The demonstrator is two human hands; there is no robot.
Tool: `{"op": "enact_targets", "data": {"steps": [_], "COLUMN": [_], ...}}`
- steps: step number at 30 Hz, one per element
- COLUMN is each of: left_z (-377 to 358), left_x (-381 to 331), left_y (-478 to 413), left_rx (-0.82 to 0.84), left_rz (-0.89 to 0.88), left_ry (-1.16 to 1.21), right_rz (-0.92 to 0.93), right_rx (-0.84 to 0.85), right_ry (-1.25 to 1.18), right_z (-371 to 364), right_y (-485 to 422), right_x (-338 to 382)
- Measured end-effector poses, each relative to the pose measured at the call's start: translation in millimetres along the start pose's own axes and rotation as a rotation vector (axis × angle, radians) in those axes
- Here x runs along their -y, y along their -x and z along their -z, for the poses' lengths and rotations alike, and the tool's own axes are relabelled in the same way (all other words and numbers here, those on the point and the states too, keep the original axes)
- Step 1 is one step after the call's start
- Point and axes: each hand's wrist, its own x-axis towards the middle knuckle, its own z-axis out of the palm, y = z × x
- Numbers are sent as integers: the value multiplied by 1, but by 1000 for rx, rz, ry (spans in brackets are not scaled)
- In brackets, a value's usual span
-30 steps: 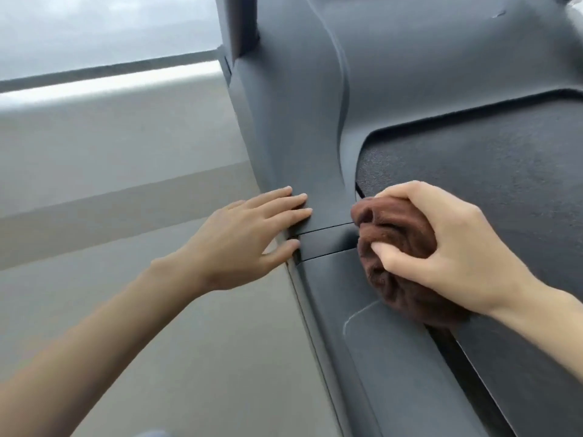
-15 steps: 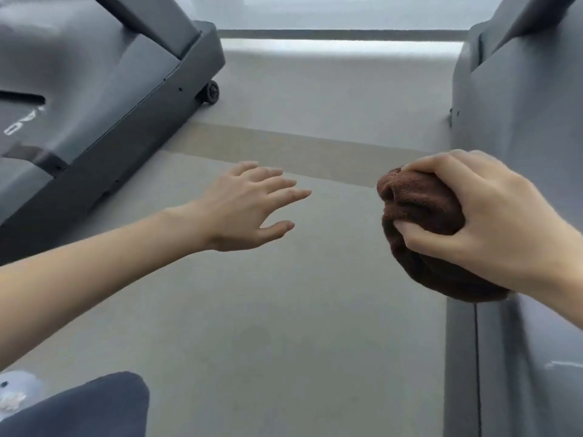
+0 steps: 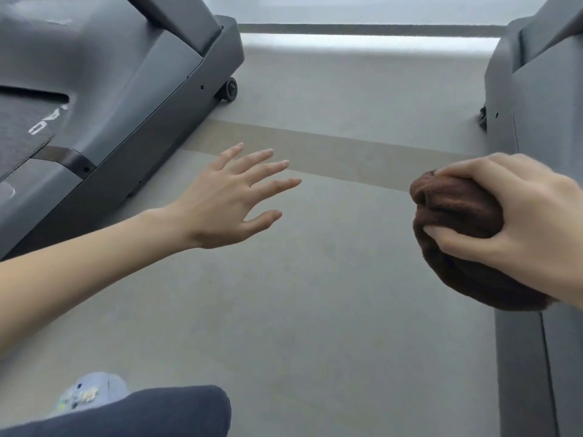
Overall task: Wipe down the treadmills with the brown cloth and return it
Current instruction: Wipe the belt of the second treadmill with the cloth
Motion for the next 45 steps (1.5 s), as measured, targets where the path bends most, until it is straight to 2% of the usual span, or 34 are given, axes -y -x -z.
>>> {"op": "enact_targets", "data": {"steps": [4, 12, 17, 26, 35, 39, 45], "left_z": [-12, -43, -62, -67, -84, -109, -123], "left_x": [39, 128, 185, 257, 326, 345, 348], "left_y": [26, 83, 128, 149, 200, 234, 295], "left_rx": [2, -19, -17, -47, -85, -27, 21], "left_rz": [108, 305, 436, 428, 554, 683, 699], "left_ry": [7, 47, 82, 104, 141, 236, 262], "right_rz": [66, 274, 377, 522, 642, 699, 871], "right_rx": [98, 89, 152, 152, 110, 142, 140], "right_ry": [8, 5, 3, 44, 49, 79, 121], "right_z": [-26, -82, -121, -167, -198, -210, -236], "right_y": [-37, -128, -173, -251, -287, -302, -336], "right_x": [34, 131, 191, 283, 346, 376, 441]}}
